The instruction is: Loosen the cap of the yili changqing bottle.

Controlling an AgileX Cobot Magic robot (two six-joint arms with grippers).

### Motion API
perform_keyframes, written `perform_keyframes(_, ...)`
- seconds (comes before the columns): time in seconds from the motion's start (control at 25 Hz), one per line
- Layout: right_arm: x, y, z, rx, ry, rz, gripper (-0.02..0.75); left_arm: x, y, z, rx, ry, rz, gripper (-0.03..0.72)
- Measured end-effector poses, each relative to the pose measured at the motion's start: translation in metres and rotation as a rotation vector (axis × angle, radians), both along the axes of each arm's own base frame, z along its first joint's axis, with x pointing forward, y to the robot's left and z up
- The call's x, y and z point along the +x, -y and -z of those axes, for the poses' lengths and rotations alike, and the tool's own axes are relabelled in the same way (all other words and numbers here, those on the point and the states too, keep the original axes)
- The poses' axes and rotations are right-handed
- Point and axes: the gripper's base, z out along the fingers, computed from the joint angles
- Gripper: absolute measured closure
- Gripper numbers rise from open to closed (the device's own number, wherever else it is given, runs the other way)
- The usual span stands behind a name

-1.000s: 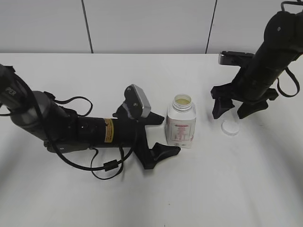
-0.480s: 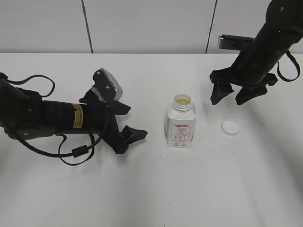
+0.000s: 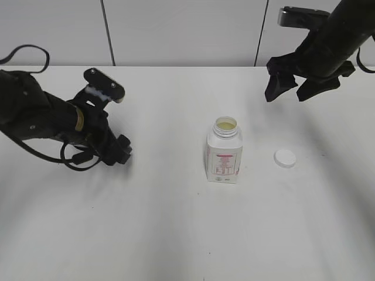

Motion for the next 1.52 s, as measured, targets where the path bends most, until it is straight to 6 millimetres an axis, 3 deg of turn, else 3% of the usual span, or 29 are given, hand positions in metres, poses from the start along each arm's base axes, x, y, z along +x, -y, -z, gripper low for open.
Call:
perform_keyframes(0.16, 0.001, 0.001, -0.013, -0.012, 0.038, -0.01, 0.152, 0.013, -0.008, -0.018, 0.083, -0.028, -0.131, 0.113)
perform_keyframes(0.56, 0.006, 0.003, -0.053, -0.064, 0.048, -0.067, 0.152, 0.033, -0.016, -0.079, 0.132, -0.11, -0.207, 0.113)
perform_keyframes(0.76, 0.007, 0.009, -0.07, -0.096, 0.041, -0.068, 0.152, 0.041, -0.039, -0.103, 0.106, -0.261, -0.293, 0.113)
perform_keyframes(0.92, 0.003, 0.022, -0.07, -0.112, -0.027, -0.047, 0.152, 0.046, -0.063, -0.12, 0.103, -0.33, -0.373, 0.113)
perform_keyframes(1.24, 0.005, 0.047, -0.07, -0.214, -0.03, -0.012, 0.152, 0.039, -0.092, -0.128, 0.142, -0.483, -0.464, 0.12)
perform_keyframes(1.52, -0.008, 0.051, -0.099, -0.224, 0.041, 0.006, 0.152, 0.03, -0.096, -0.139, 0.124, -0.514, -0.542, 0.134)
